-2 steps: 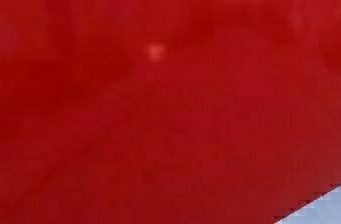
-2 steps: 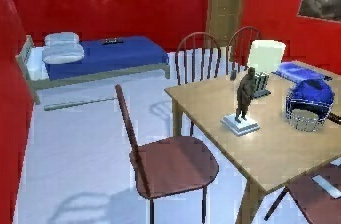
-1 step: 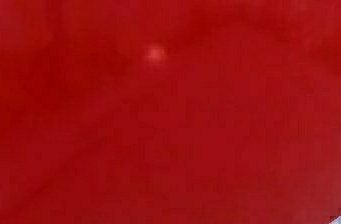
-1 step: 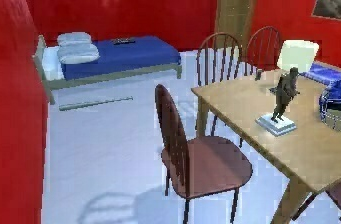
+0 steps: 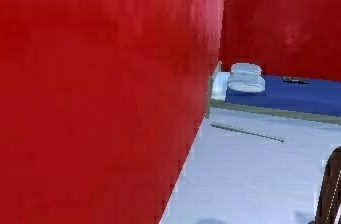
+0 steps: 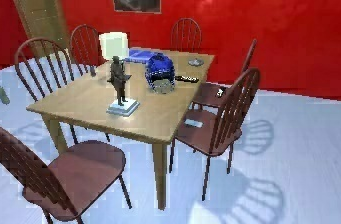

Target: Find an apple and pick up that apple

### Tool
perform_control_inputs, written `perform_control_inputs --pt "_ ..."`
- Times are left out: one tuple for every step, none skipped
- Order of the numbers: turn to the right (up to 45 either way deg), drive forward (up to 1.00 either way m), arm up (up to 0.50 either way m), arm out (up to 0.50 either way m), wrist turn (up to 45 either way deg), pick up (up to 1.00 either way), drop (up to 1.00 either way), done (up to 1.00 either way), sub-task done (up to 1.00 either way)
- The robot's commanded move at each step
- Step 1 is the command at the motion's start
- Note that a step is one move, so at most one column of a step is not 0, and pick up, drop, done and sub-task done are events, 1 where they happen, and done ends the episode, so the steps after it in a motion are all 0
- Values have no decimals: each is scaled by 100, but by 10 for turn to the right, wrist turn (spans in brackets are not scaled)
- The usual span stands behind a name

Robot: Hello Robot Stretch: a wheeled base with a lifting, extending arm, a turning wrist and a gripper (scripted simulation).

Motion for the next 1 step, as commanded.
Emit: perform_control_inputs --pt "210 0 0 0 0 0 0 0 0"
